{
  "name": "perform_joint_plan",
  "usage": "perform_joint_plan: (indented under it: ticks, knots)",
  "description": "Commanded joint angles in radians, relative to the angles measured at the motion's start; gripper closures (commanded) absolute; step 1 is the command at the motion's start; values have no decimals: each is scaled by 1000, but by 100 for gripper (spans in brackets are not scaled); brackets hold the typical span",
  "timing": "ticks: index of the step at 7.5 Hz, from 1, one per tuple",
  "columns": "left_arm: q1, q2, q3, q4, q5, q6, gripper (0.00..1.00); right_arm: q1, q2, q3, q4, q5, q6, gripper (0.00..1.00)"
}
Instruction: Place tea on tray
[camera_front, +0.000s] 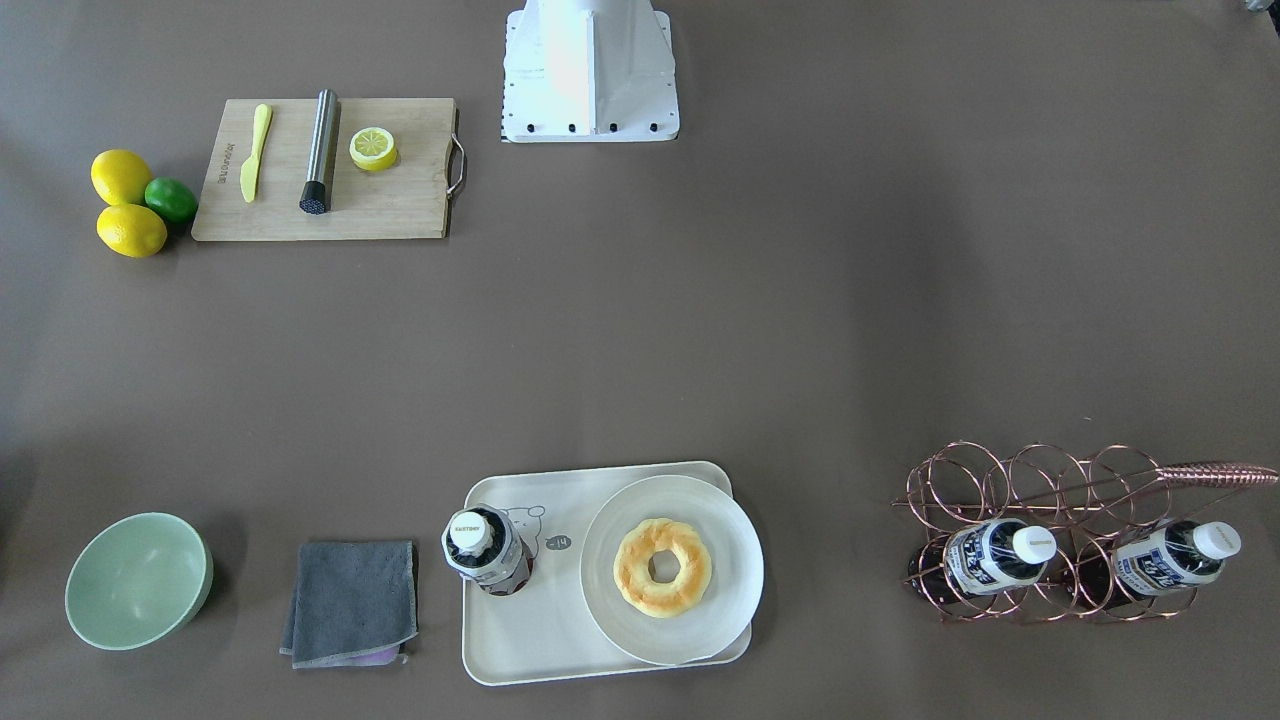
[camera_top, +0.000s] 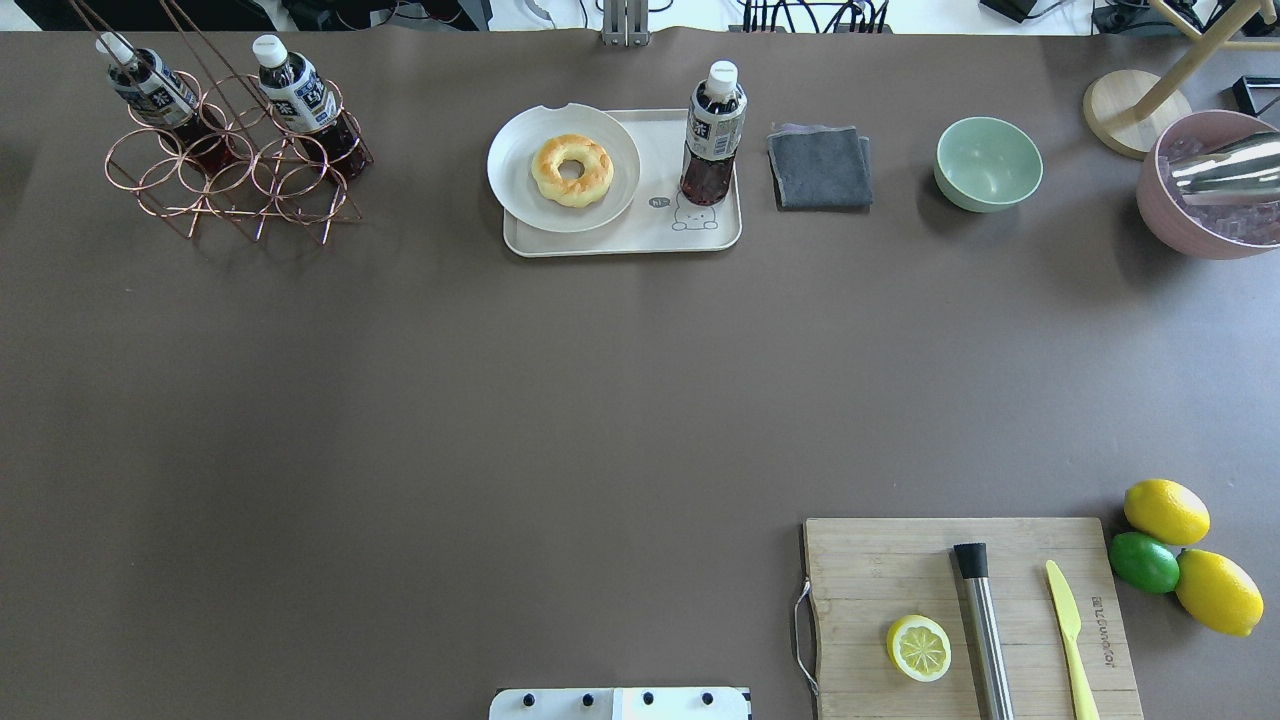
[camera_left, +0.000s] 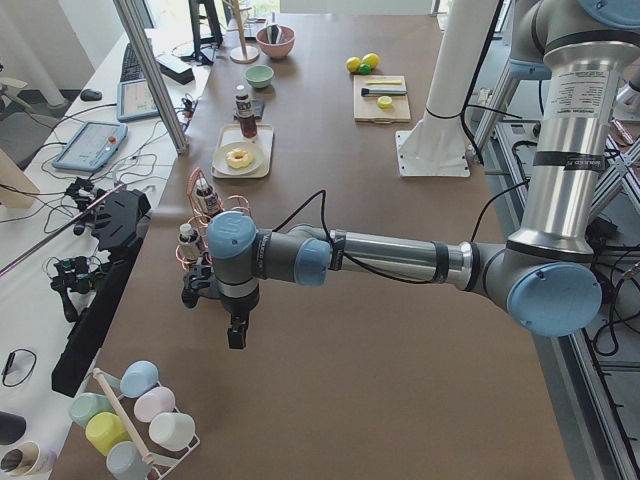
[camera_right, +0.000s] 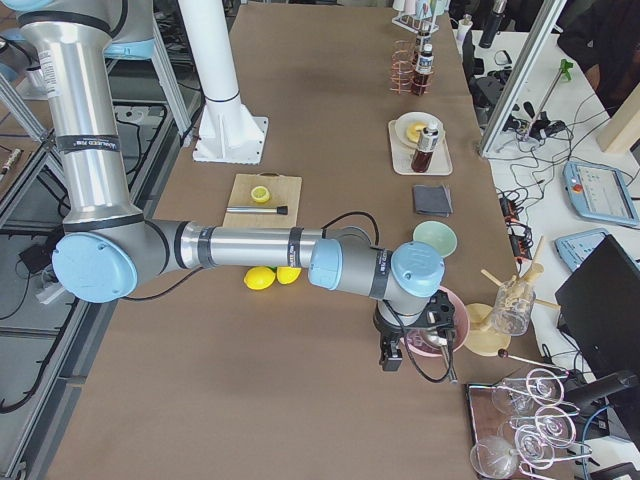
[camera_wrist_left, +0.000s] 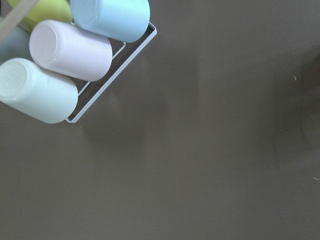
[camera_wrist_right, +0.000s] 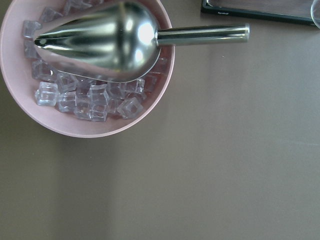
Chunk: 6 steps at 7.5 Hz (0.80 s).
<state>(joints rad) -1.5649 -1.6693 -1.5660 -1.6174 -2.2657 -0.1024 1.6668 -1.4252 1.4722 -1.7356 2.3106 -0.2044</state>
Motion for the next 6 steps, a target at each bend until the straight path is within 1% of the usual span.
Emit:
perform_joint_plan:
  ticks: [1,2,6]
  knots:
    - [-6,37,9,1,-26,-2,2,8,-6,-1,2,30,19,0]
    - [-24,37,7,11,-26,-2,2,8,-6,-1,2,32,32,0]
    - [-26,37,15,13,-26,-5,2,8,-6,7,4,32,36,0]
